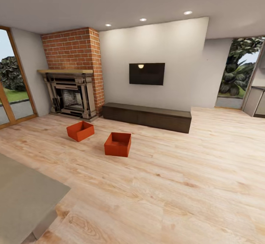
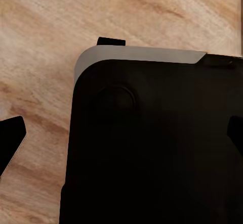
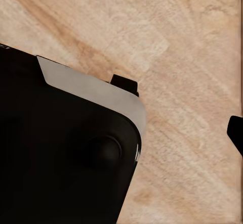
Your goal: Move the two storage containers from the living room to the garage. In the garage, place one container on the floor and stack the other container on top of it (either order is fine).
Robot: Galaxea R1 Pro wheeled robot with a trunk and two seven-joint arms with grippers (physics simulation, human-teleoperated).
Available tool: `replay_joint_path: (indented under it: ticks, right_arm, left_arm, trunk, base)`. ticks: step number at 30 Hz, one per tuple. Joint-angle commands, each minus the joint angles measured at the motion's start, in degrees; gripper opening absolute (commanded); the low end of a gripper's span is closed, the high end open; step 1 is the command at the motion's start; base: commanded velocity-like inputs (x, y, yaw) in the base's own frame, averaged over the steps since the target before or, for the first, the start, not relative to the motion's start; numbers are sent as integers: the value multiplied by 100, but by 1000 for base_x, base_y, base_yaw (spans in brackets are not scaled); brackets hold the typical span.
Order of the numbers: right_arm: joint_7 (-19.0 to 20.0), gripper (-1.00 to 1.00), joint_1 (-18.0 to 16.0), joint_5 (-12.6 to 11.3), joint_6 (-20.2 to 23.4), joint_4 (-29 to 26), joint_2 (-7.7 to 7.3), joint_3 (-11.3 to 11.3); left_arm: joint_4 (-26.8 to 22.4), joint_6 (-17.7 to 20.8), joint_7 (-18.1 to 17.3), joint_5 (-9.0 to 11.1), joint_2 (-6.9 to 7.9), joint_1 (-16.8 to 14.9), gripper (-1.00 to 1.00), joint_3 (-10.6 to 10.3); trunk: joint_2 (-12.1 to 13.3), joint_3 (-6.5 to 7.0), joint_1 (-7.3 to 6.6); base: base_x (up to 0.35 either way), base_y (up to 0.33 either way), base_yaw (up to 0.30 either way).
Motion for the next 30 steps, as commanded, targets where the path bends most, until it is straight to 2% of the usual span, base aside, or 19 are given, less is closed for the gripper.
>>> replay_joint_path:
  ticks: [1, 30]
  right_arm:
    - [7, 100, -4, -56, -26, 10, 1, 48]
    - [7, 100, -4, -56, -26, 10, 1, 48]
  left_arm:
    - [2, -16, -9, 46, 0, -2, 100, 1]
    - [2, -23, -7, 59, 0, -2, 100, 10]
  trunk:
    - [-3, -6, 3]
    - [-3, -6, 3]
  base:
    - [323, 0, 0]
    - [323, 0, 0]
